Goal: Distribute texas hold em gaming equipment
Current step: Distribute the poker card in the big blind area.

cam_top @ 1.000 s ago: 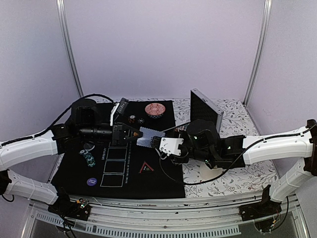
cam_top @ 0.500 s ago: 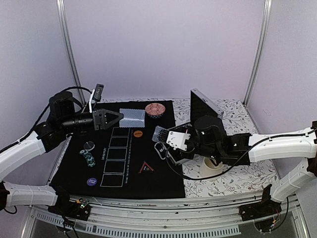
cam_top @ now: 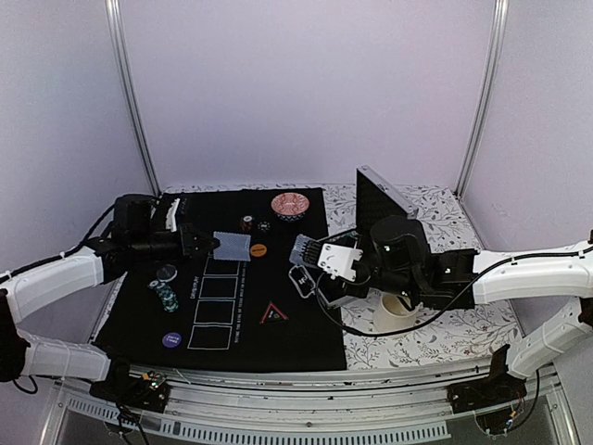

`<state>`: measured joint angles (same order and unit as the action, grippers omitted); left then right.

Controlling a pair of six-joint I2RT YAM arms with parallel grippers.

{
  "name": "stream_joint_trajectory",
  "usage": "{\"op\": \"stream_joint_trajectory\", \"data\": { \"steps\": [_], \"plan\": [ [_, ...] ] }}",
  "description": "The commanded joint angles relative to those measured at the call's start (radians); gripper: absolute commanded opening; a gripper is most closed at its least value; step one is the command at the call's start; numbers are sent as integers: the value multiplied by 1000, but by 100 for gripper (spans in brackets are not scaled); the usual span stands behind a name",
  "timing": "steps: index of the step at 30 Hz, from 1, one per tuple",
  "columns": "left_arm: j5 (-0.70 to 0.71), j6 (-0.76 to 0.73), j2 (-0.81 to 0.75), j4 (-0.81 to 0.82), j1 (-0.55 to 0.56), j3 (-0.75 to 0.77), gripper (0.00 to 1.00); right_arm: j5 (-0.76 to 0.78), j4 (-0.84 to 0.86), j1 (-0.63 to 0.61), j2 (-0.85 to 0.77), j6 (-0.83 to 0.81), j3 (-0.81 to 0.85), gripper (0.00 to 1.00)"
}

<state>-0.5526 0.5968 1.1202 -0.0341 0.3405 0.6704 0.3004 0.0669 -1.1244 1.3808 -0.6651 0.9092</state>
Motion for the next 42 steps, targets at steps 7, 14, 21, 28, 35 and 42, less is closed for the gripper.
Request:
{"op": "stream_joint_trajectory", "data": {
  "steps": [7, 14, 21, 28, 35, 42],
  "plan": [
    [18, 10, 41, 51, -18, -67, 0, -3, 12, 6, -18, 19, -9, 45],
    [19, 11, 36, 48, -18, -77, 0, -4, 10, 6, -17, 21, -7, 44],
    [13, 15, 47, 48, -18, -78, 0, -5, 10, 6, -16, 24, -9, 44],
    [18, 28, 64, 89, -18, -97, 0, -10, 12, 6, -7, 26, -6, 44],
    [-20, 55, 294, 235, -11, -22, 0, -16, 12, 6, 11, 34, 7, 44],
    [-75, 107, 544, 351, 8, 69, 0, -18, -8, 7, 2, 50, 10, 44]
  ]
}}
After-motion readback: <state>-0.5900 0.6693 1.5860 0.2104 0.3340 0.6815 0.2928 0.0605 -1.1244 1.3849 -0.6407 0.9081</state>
